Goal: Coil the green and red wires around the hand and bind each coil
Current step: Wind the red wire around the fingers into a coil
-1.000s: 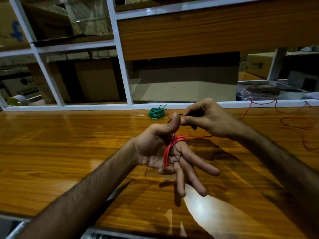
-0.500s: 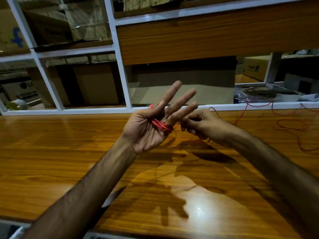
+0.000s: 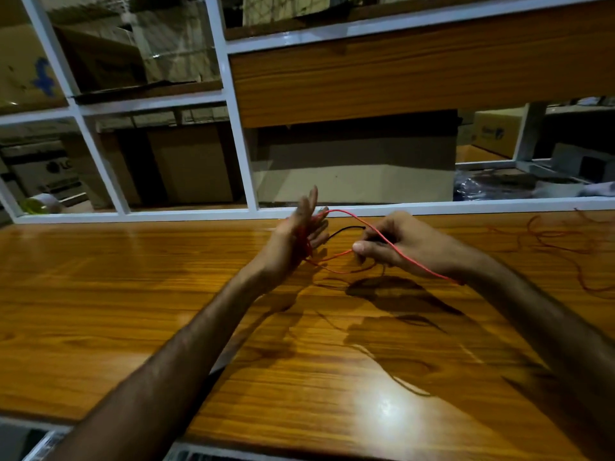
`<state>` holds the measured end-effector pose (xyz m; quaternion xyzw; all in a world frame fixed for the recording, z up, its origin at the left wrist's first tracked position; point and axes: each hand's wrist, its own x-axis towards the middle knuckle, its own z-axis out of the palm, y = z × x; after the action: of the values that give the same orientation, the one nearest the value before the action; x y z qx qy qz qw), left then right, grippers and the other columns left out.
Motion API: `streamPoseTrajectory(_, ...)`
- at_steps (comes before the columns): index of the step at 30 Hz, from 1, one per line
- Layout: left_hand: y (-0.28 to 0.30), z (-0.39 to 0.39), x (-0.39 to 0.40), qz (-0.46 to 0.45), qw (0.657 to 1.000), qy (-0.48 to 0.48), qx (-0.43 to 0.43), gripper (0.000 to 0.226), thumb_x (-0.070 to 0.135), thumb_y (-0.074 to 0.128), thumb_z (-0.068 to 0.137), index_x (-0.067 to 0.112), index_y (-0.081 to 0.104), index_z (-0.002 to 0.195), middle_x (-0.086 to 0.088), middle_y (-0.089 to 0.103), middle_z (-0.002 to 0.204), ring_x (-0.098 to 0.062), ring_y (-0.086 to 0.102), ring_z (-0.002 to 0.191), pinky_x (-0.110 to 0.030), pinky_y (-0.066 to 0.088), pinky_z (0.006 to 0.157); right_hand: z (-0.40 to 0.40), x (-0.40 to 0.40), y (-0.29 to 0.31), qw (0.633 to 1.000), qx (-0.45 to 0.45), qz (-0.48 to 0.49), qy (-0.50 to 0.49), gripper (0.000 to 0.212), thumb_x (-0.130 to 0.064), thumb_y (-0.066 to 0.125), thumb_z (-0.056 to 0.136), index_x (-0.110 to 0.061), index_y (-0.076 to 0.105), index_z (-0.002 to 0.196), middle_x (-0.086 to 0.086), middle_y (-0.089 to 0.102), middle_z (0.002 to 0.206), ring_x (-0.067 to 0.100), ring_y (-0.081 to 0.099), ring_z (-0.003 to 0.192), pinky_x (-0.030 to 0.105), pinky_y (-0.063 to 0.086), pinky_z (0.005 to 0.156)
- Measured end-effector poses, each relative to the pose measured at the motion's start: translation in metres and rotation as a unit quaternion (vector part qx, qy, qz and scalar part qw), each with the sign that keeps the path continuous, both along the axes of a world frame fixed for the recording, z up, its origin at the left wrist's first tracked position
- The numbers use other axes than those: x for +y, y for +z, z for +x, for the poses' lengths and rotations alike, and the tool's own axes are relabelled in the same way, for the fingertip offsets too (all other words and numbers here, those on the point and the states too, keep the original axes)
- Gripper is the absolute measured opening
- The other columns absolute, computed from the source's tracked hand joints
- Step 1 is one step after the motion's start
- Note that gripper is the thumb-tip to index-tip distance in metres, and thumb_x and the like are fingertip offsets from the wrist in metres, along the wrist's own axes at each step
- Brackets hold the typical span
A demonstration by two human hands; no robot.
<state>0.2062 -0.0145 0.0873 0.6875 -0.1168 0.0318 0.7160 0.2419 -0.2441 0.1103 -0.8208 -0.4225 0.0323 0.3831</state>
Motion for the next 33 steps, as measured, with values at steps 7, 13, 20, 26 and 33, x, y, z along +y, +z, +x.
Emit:
streamPoseTrajectory(7,-0.01,0.003,-0.014,0.003,0.996,-0.066,0.054,0.104,0.089,0.032,0.077,0.033,0.028,0.165,-0.013,0.047,0.161,-0.028,0.051,0.145,-0.04,0.042,0.12,0.013,0.002,-0.002,0.976,-0.195,0.009,-0.097,0.012,-0.036,0.067,0.095,-0.028,0.077,0.095,-0.007,0.073,0.079,0.008,0.06,0.068,0.036,0.051,0.06)
streamPoseTrajectory(13,-0.008,0.002,-0.011,-0.054,0.99,-0.061,0.116,0.066,0.063,0.033,0.105,0.026,0.047,0.157,-0.019,0.06,0.148,-0.03,0.067,0.128,-0.041,0.05,0.112,0.02,-0.002,-0.006,0.933,-0.349,-0.005,-0.089,0.023,-0.037,0.066,0.094,-0.02,0.077,0.106,-0.001,0.075,0.087,0.003,0.056,0.067,0.025,0.043,0.057)
streamPoseTrajectory(20,-0.018,-0.006,-0.029,0.219,0.964,-0.133,0.075,0.045,0.005,0.057,0.105,0.024,0.057,0.146,-0.009,0.072,0.132,-0.029,0.067,0.12,-0.042,0.05,0.107,0.017,0.003,-0.01,0.908,-0.413,0.007,-0.063,0.029,-0.046,0.056,0.096,-0.024,0.075,0.098,-0.004,0.074,0.089,0.017,0.067,0.077,0.041,0.055,0.062)
streamPoseTrajectory(26,-0.021,-0.003,-0.038,0.24,0.961,-0.118,0.073,0.05,-0.01,0.043,0.104,0.021,0.06,0.139,-0.018,0.077,0.114,-0.023,0.071,0.1,-0.032,0.057,0.086,0.019,0.007,-0.009,0.887,-0.457,0.03,-0.065,0.034,-0.046,0.059,0.095,-0.016,0.074,0.093,0.001,0.073,0.083,0.017,0.065,0.068,0.025,0.043,0.058)
streamPoseTrajectory(33,-0.018,-0.004,-0.039,0.202,0.965,-0.14,0.096,0.05,-0.016,0.035,0.097,0.008,0.068,0.126,-0.024,0.074,0.12,-0.029,0.071,0.093,-0.028,0.057,0.073,0.026,0.014,-0.008,0.852,-0.517,0.054,-0.07,0.042,-0.051,0.054,0.1,-0.013,0.07,0.092,0.003,0.067,0.078,0.019,0.058,0.059,0.031,0.043,0.047)
